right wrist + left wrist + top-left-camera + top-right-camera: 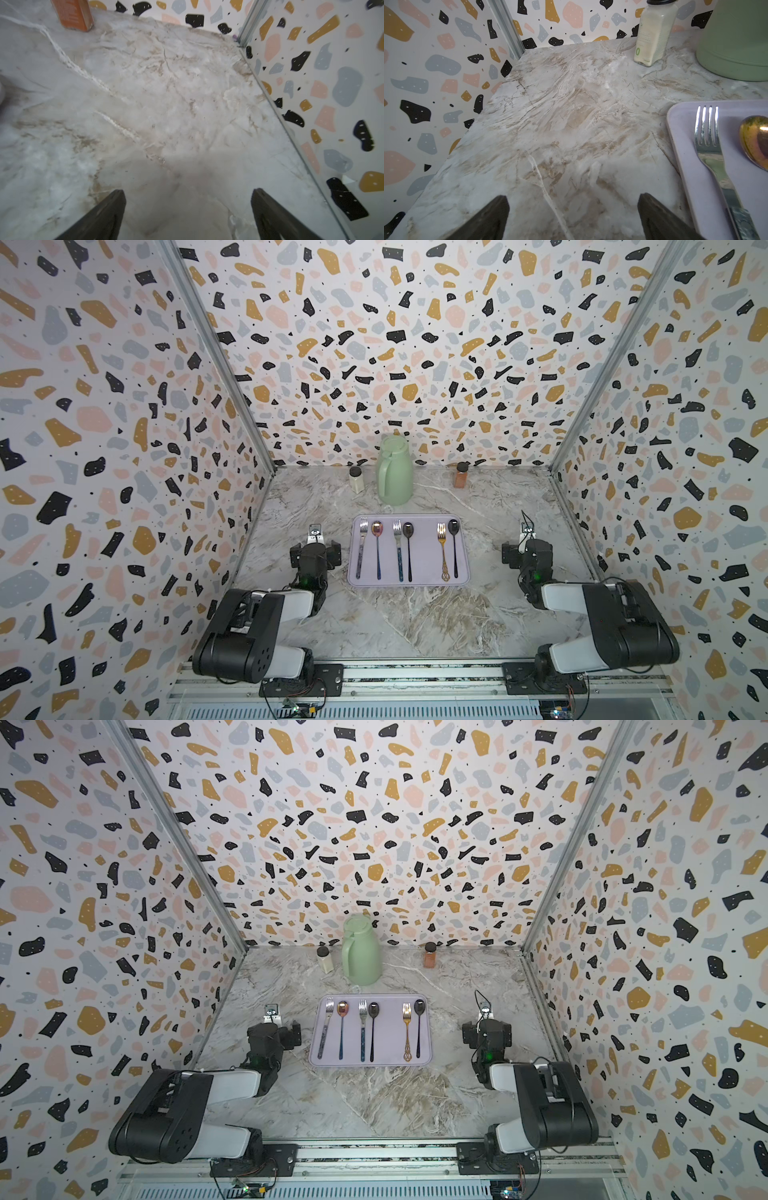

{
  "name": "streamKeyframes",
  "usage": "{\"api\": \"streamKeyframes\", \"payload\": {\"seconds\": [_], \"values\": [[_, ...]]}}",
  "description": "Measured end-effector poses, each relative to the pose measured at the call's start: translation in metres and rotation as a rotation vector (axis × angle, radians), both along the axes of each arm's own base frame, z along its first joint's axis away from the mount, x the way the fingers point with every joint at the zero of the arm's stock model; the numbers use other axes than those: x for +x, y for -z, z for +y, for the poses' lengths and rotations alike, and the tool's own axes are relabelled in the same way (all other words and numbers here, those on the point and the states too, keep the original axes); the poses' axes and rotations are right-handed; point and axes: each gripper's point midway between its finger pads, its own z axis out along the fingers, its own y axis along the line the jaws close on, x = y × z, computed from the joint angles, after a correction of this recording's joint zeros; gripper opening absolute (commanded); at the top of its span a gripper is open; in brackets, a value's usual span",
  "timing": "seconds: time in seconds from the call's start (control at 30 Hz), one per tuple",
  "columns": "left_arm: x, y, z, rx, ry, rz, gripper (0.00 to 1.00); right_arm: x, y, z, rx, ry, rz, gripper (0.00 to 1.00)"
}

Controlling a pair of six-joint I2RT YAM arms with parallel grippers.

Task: Set the spoon and fork side by side
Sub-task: Reset both arms

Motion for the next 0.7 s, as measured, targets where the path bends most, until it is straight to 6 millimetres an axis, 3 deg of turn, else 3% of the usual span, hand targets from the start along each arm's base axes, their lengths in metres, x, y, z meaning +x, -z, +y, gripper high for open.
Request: {"api": "streamKeyframes", "payload": {"seconds": [0.1,0.3,0.7], "values": [[0.001,-0.002,0.0,-0.002,0.001,-0.006,1.0,0.003,0.008,-0.002,0.015,-0.004,0.009,1.0],[0.001,-0.002,0.0,-0.002,0.001,-0.006,1.0,0.01,-0.005,-0.003,0.029,-0.01,-0.048,1.0],[0.001,-0.002,0.0,-0.002,0.001,-0.007,1.0,0.011,-0.007,-0.002,0.032,-0.014,-0.061,1.0]]}}
